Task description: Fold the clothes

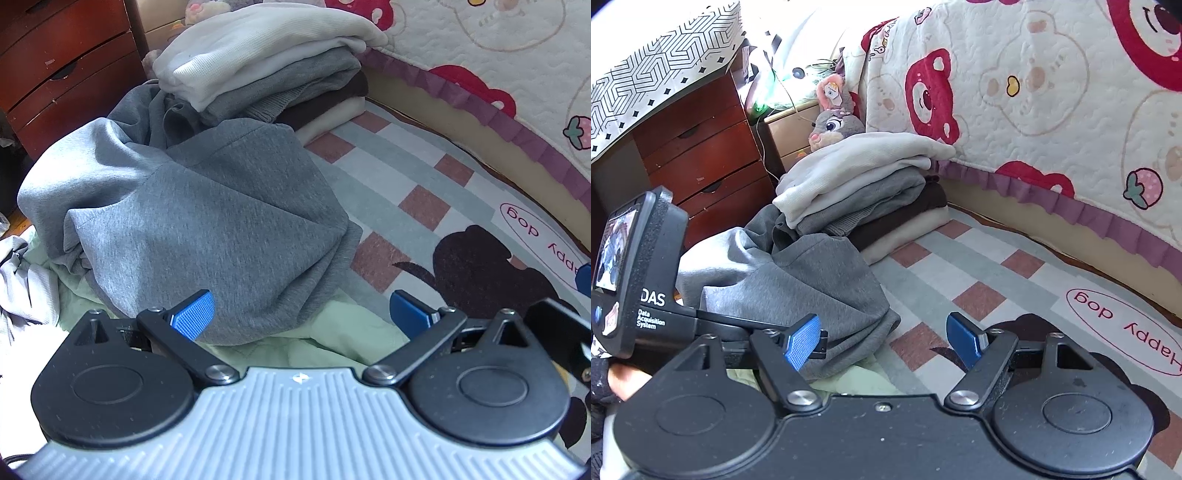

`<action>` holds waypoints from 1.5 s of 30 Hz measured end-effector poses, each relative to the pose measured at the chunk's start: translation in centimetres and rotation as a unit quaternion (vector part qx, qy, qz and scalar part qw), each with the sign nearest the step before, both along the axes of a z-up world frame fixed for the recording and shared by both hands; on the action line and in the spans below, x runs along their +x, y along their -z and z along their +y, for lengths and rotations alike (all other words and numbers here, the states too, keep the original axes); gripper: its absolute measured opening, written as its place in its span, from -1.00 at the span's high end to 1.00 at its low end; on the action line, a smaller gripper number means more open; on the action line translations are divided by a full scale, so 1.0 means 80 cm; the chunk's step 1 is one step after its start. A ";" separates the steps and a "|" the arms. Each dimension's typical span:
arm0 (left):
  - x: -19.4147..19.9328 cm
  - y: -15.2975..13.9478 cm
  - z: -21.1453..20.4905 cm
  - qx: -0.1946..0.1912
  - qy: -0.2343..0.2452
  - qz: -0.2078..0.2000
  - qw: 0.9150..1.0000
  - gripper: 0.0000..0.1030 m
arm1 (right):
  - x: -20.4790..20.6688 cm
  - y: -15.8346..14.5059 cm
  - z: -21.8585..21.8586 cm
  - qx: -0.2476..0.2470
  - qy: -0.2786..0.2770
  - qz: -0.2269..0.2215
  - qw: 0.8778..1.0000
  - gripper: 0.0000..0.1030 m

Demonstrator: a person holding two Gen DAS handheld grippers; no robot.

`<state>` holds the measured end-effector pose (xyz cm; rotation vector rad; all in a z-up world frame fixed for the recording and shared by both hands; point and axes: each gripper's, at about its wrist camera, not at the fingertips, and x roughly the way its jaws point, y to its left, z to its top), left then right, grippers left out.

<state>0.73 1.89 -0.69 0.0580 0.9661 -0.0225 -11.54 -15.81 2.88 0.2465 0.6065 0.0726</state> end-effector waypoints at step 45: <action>0.131 0.153 0.287 -0.109 -0.195 0.037 0.974 -0.96 | 0.238 0.237 0.041 0.390 0.044 0.092 0.915 0.80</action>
